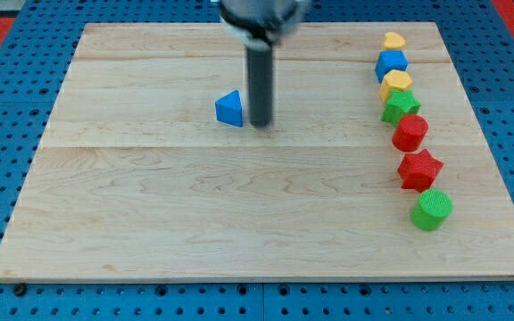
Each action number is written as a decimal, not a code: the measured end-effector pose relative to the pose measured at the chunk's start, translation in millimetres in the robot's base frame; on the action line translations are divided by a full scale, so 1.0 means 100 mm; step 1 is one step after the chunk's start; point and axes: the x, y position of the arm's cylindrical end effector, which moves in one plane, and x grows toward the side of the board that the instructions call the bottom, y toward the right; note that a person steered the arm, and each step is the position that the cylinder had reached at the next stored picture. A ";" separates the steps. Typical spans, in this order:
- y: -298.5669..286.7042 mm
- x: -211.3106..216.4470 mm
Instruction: Move the green circle below the blue triangle
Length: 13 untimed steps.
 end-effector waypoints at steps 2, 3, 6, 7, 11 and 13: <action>0.79 1.70; 1.72 1.65; 1.03 1.24; 1.93 1.27; -0.95 0.80; -1.91 0.92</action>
